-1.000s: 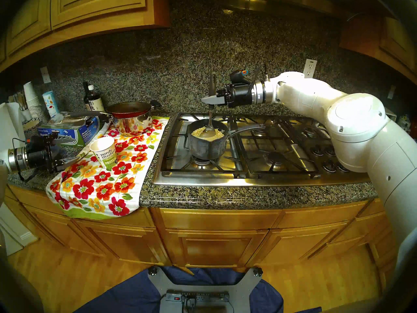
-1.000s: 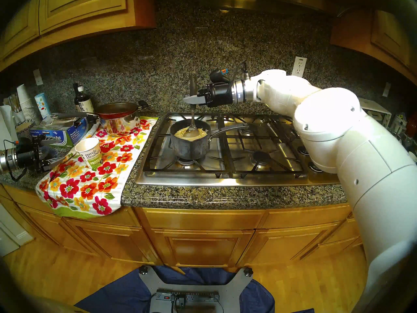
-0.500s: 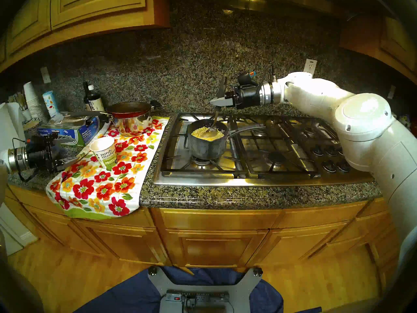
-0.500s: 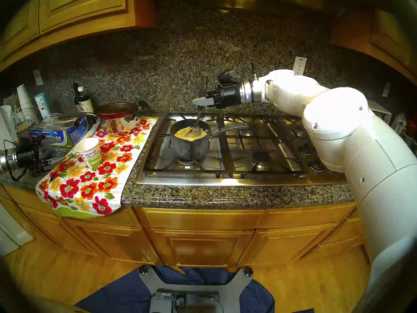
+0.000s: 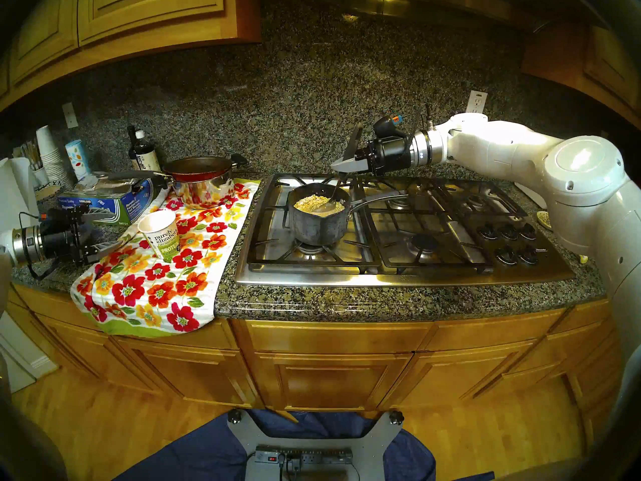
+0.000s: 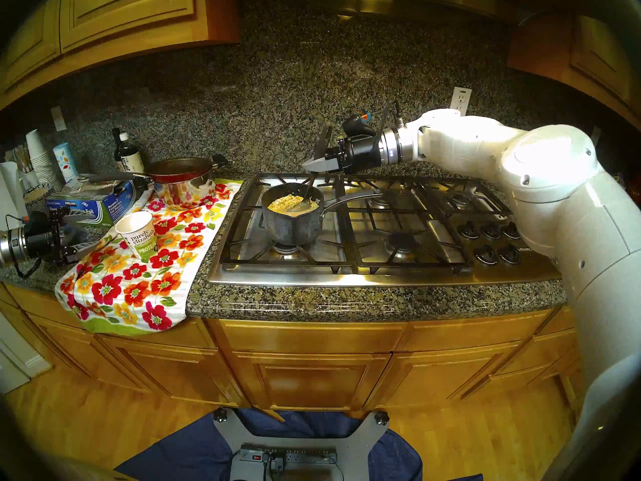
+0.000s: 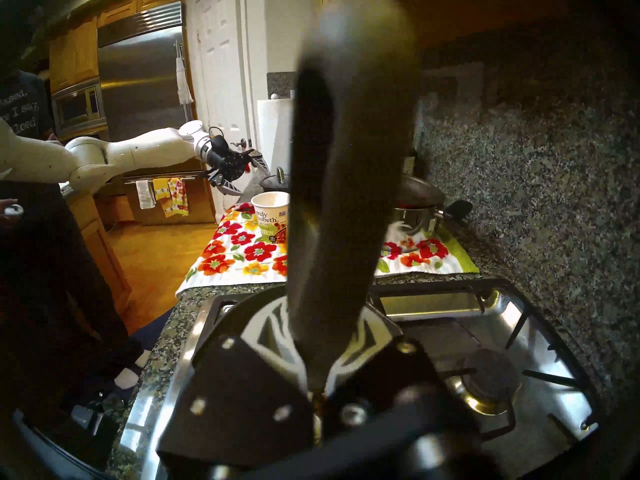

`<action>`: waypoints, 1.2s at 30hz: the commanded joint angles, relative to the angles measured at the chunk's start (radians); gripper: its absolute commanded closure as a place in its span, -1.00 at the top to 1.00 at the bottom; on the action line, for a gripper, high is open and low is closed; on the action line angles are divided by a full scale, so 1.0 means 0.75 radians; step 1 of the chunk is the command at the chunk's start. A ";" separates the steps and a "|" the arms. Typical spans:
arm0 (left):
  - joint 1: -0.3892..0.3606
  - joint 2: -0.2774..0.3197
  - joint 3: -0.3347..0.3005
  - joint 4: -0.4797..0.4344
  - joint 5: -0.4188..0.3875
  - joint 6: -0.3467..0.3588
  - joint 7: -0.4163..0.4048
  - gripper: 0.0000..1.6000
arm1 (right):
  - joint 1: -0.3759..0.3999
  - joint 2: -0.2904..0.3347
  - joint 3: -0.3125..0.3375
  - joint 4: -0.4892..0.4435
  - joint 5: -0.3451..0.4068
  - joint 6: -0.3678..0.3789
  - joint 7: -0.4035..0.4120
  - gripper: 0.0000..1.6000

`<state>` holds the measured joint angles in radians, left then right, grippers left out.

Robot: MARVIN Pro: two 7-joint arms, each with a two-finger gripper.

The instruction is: Pour oats into pot and stir with a spoon

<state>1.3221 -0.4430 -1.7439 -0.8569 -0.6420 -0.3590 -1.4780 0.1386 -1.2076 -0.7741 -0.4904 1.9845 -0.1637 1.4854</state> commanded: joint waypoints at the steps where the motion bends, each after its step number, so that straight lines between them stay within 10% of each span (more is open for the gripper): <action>1: -0.027 0.029 -0.022 -0.013 -0.026 -0.001 -0.007 1.00 | 0.126 0.093 0.021 -0.097 -0.015 -0.010 -0.002 -1.00; 36: -0.029 0.029 -0.022 -0.012 -0.029 -0.001 -0.007 1.00 | 0.132 -0.069 0.163 -0.208 0.014 -0.020 -0.066 -1.00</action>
<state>1.3230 -0.4429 -1.7439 -0.8573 -0.6422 -0.3590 -1.4780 0.2279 -1.2029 -0.6932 -0.6980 1.9639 -0.1750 1.4670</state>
